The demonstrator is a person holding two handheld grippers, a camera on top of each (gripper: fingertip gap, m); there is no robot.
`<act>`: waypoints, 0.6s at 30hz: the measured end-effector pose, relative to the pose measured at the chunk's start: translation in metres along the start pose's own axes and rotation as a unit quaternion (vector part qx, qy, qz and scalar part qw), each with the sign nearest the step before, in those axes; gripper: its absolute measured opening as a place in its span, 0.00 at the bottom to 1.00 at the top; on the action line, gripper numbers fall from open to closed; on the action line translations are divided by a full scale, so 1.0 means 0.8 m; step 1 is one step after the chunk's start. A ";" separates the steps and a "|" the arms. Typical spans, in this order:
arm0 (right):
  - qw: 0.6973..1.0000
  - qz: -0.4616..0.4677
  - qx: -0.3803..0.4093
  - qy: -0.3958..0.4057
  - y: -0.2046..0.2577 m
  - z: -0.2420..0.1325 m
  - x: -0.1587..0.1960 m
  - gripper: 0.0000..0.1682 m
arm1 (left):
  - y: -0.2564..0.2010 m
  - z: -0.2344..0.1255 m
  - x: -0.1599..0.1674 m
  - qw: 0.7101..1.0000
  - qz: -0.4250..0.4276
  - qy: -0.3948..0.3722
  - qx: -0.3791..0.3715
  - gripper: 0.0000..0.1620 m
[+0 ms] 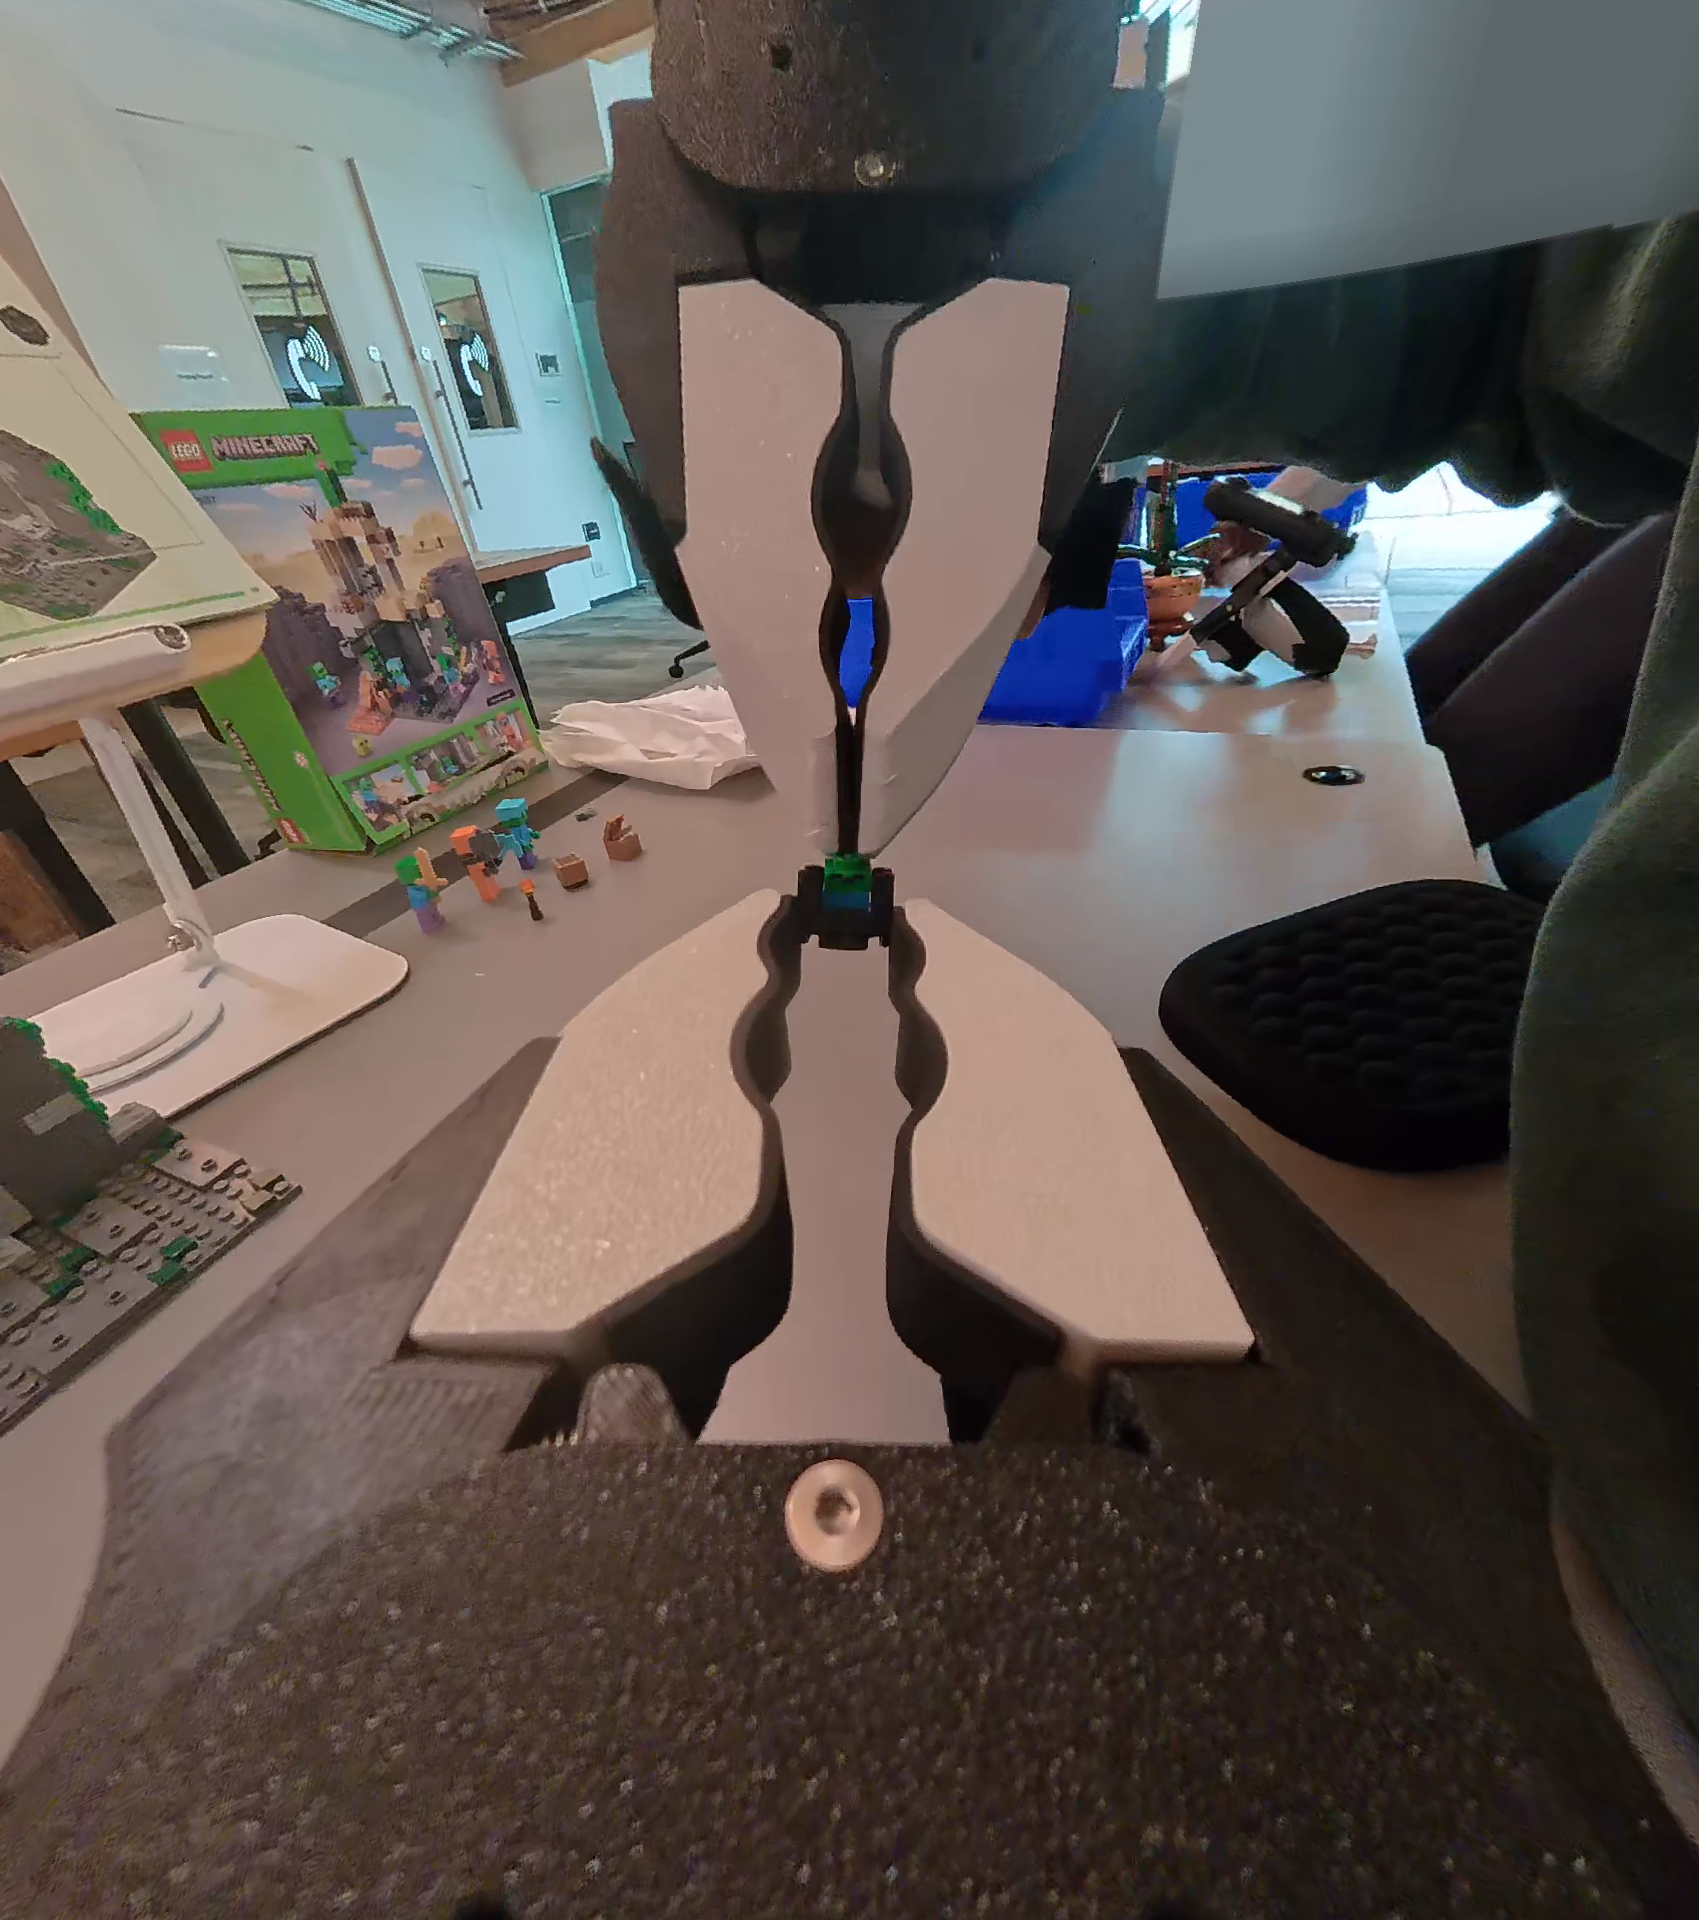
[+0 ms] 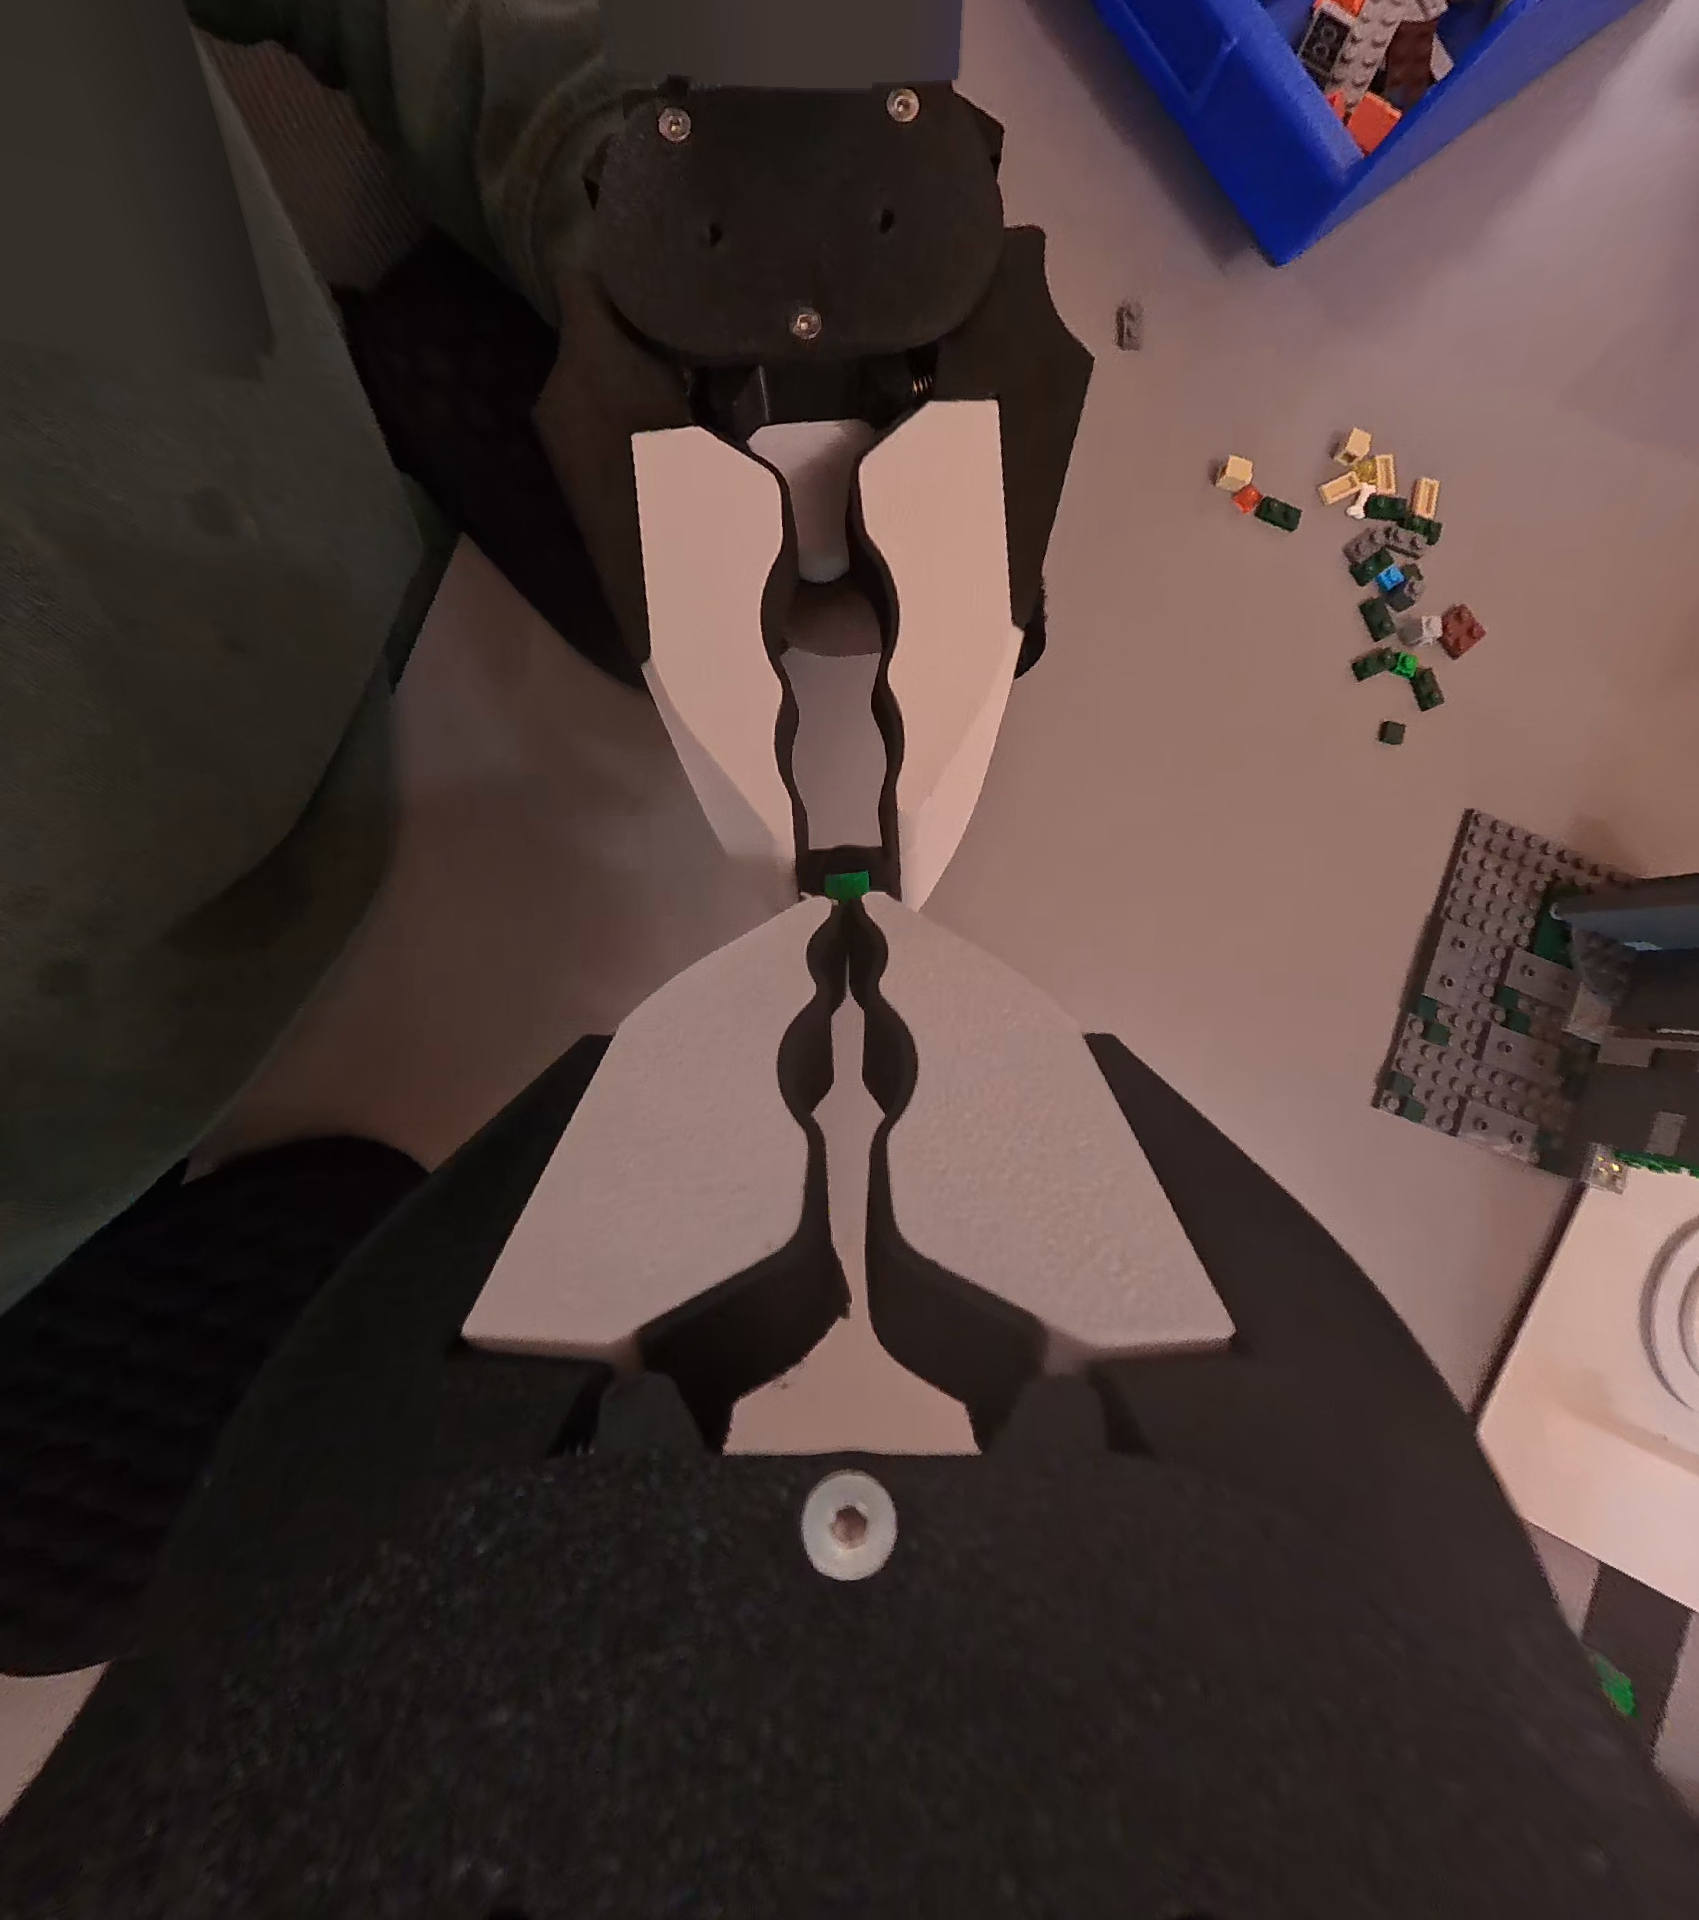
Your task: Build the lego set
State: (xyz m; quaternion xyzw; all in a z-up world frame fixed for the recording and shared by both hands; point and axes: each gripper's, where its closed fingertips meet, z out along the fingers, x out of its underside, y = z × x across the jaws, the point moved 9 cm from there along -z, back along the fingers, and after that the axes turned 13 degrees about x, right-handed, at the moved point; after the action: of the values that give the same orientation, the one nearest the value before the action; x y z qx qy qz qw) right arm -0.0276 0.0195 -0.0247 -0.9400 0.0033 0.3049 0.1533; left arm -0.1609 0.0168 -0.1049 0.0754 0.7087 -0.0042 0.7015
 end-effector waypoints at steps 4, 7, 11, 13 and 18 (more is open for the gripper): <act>1.000 -0.006 0.002 0.005 0.006 0.001 0.003 0.00 | -0.004 0.003 0.002 1.000 0.009 0.013 0.002 0.09; 1.000 -0.005 0.011 -0.001 0.006 -0.001 0.004 0.00 | -0.002 0.003 0.000 1.000 0.002 0.008 0.003 0.09; 1.000 -0.011 0.015 0.002 0.010 0.001 0.005 0.00 | -0.004 0.004 0.001 1.000 0.002 0.014 0.005 0.09; 1.000 -0.012 0.016 0.001 0.010 0.000 0.006 0.00 | -0.005 0.004 0.001 1.000 0.001 0.015 0.005 0.09; 1.000 -0.008 0.020 0.001 0.013 0.004 0.011 0.00 | -0.005 0.005 0.004 1.000 -0.005 0.023 0.011 0.09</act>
State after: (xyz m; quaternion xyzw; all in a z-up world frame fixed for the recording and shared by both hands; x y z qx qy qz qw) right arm -0.0234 0.0109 -0.0351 -0.9371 0.0021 0.3025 0.1743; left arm -0.1576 0.0129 -0.1086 0.0794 0.7248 -0.0143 0.6842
